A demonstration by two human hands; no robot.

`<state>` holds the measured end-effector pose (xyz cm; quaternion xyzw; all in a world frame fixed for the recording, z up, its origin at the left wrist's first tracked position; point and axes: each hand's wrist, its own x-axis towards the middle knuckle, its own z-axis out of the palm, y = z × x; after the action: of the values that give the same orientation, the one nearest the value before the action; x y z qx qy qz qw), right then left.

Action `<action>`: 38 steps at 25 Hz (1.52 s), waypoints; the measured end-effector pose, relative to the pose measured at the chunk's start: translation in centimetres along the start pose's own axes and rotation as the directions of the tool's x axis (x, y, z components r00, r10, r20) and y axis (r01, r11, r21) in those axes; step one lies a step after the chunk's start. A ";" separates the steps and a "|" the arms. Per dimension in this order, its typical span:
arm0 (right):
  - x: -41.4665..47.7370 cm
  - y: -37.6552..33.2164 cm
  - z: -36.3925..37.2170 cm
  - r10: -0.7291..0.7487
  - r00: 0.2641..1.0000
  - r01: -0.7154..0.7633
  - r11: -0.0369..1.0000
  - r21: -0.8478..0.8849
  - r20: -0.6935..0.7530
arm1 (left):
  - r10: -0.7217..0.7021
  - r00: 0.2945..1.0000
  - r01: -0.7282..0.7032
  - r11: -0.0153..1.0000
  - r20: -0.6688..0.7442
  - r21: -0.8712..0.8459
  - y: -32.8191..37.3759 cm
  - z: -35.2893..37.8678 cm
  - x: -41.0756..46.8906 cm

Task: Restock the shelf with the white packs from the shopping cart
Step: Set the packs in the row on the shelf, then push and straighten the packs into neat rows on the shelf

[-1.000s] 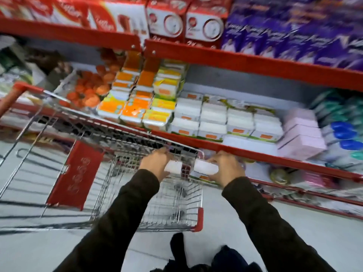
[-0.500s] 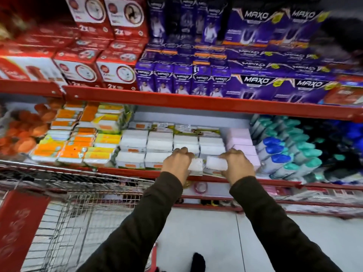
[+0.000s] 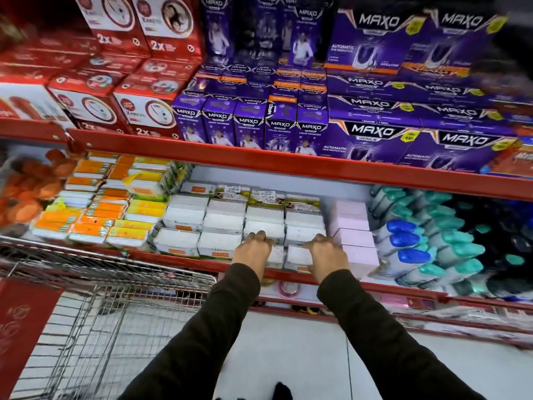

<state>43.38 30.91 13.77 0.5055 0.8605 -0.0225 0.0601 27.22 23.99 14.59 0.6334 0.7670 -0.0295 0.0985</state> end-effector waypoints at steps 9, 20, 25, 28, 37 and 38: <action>-3.3 -0.5 1.2 0.060 0.991 0.013 0.849 0.528 -0.120 | -0.165 0.959 0.028 0.865 -0.232 -0.501 -0.1 4.0 -2.4; -2.8 -3.2 0.4 0.066 0.604 -0.197 -0.953 0.229 0.794 | -0.228 0.678 0.068 -0.927 0.698 -0.369 3.1 1.3 -1.7; -2.2 -3.3 -0.6 0.057 0.576 -0.242 -0.941 0.237 0.815 | -0.181 0.664 0.070 -0.951 0.726 -0.301 2.6 1.0 -0.7; -2.2 -3.5 -0.7 0.068 0.580 -0.252 -0.933 0.258 0.812 | -0.200 0.662 0.098 -0.932 0.722 -0.348 2.7 1.2 -0.9; -2.1 -8.0 1.2 -0.026 0.593 -0.256 -0.954 0.158 0.805 | -0.386 0.625 -0.019 -0.876 0.679 -0.481 -1.5 2.0 -3.2; -1.9 -9.3 1.0 -0.052 0.591 -0.270 -0.953 0.137 0.805 | -0.438 0.597 -0.063 -0.860 0.672 -0.506 -2.8 1.9 -3.3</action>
<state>36.29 24.58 12.77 0.4944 -0.1431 -0.7823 -0.3508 25.26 19.95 13.08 -0.2671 0.4785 0.7073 0.4466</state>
